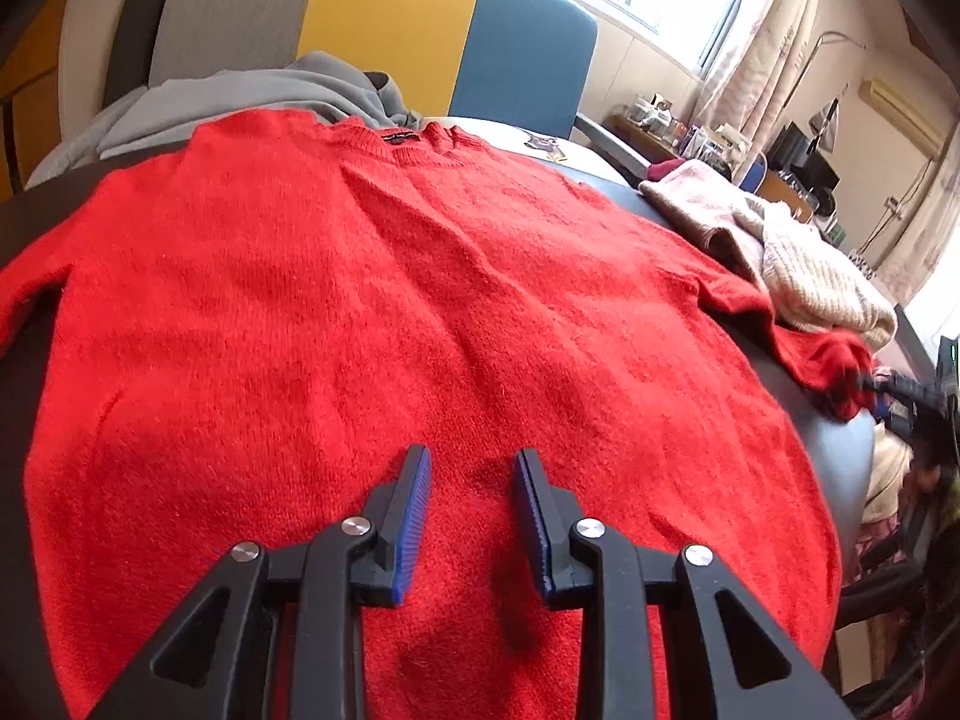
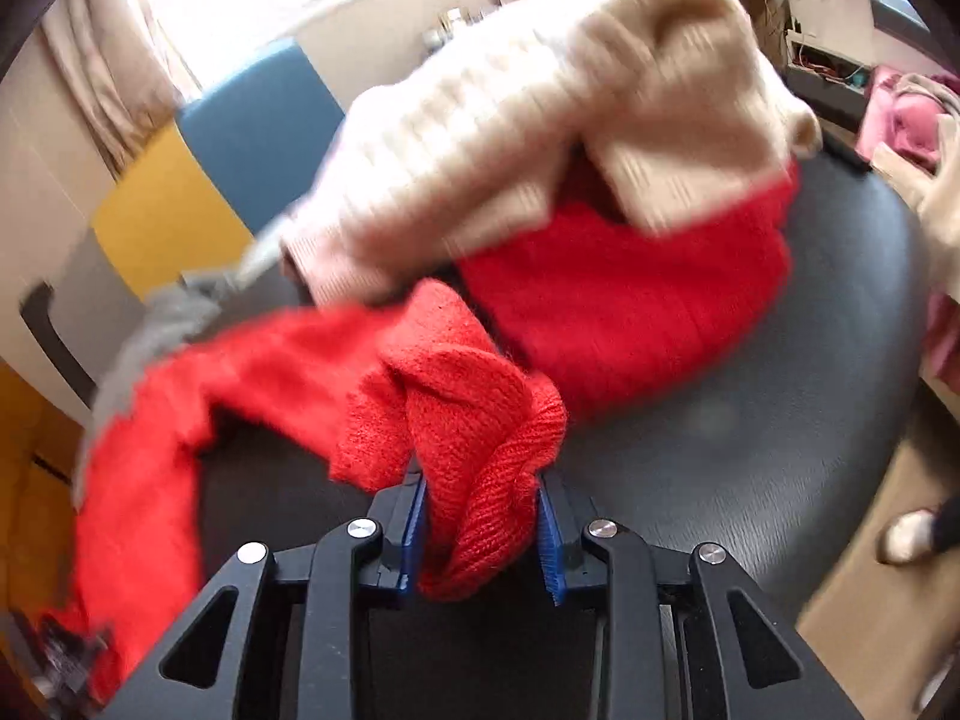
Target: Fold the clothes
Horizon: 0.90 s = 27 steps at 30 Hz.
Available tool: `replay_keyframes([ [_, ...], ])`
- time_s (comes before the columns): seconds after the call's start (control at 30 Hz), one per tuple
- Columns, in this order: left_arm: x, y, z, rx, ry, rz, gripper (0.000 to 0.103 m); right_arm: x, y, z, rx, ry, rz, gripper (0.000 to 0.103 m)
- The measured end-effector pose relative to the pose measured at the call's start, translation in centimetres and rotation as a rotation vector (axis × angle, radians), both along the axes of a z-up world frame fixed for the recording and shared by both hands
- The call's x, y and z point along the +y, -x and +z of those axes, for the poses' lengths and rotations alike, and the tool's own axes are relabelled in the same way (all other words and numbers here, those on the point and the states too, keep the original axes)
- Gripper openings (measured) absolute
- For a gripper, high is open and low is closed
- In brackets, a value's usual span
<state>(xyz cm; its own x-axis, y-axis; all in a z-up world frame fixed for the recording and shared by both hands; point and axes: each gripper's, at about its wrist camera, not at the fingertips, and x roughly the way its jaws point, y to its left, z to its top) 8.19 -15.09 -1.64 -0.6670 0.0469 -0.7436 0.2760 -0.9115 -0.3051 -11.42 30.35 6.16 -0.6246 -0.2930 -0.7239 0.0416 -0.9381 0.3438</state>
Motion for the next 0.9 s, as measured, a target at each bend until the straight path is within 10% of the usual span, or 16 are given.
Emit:
replay_keyframes([
  [0.37,-0.6,-0.4,-0.1,0.031,-0.100,0.012,0.029,-23.5,5.5,9.8,0.237,-0.097,0.523,0.033],
  [0.53,-1.8,-0.6,0.9,0.025,-0.176,0.022,0.033,-32.6,1.0,8.1,0.222,-0.040,0.807,0.068],
  [0.7,-4.9,0.4,2.3,0.045,-0.247,0.074,0.034,-31.0,-3.2,3.9,0.122,0.071,0.835,0.095],
  [0.9,-8.6,4.2,2.9,-0.007,-0.202,0.163,0.040,-28.8,-5.0,-3.4,0.013,0.004,0.745,0.103],
])
